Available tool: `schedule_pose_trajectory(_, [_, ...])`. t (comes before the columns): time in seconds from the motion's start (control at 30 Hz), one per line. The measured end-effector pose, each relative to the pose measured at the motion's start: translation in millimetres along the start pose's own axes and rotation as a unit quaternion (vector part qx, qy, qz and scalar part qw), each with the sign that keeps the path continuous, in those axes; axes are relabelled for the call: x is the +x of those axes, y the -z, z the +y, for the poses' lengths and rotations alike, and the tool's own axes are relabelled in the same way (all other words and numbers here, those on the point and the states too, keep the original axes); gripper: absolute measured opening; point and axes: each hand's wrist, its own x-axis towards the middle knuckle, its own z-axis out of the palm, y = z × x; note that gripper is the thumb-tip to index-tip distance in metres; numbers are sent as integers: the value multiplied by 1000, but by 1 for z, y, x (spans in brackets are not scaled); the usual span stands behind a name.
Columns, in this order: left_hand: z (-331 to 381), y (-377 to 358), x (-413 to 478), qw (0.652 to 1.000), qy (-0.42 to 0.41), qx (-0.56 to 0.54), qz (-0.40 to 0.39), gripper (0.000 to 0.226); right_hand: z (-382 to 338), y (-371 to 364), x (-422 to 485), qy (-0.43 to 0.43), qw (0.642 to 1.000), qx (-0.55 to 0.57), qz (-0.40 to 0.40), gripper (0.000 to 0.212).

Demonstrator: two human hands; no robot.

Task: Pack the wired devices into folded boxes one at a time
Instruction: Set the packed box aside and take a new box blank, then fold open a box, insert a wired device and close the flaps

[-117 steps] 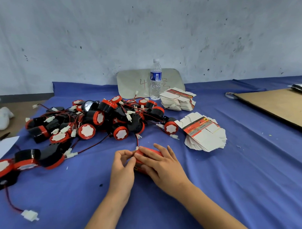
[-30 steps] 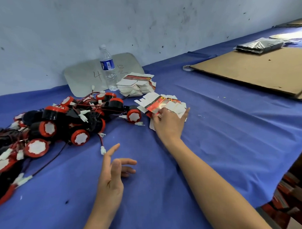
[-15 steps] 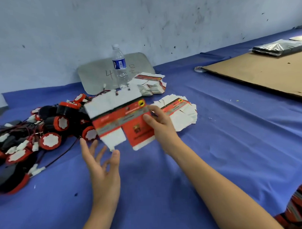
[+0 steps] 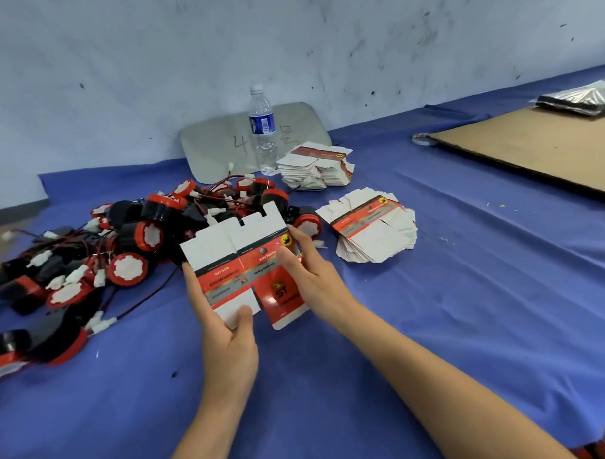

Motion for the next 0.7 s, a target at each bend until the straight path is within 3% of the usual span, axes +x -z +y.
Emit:
schedule_pose_trajectory(0.1, [0,0,0,1000,-6,-17,1,91,-1,-1,-1,0,999,34,2,31])
schedule_pose_trajectory(0.27, [5,1,-2,996,2,-86,16,87,5,-11,0,-11,997,75,-5,63])
schedule_pose_trajectory(0.37, [4,1,-2,991,26,-131,19,82,9,-15,2,-23,995,96,-5,70])
schedule_pose_trajectory(0.6, [9,-2,-4,982,9,-191,-7,59,1,-12,-4,-13,994,105,-29,60])
schedule_pose_trajectory(0.7, [9,-5,-4,988,17,-152,2,58,-6,-15,-13,7,988,122,-90,47])
